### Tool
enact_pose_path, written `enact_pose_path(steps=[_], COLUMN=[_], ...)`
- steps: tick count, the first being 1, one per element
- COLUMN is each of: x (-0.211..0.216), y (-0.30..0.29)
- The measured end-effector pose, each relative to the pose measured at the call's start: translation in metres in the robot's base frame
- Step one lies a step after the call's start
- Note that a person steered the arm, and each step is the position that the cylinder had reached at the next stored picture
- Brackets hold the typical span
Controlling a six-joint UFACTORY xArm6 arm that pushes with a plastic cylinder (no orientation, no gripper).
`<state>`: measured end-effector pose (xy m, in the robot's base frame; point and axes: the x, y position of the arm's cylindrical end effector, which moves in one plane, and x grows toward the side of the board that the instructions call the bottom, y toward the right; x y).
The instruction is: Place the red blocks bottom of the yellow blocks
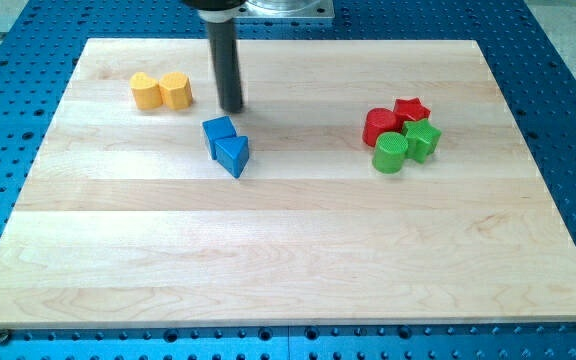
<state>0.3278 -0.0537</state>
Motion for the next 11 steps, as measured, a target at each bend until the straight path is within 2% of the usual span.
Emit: enact_pose_path(steps=[2, 3, 5, 6, 8, 9, 10, 11], x=[-0.008, -0.005, 0.051, 0.054, 0.03, 0.061, 0.113, 0.13], y=[0.201, 0.261, 0.23, 0.209, 0.218, 0.158, 0.081, 0.018])
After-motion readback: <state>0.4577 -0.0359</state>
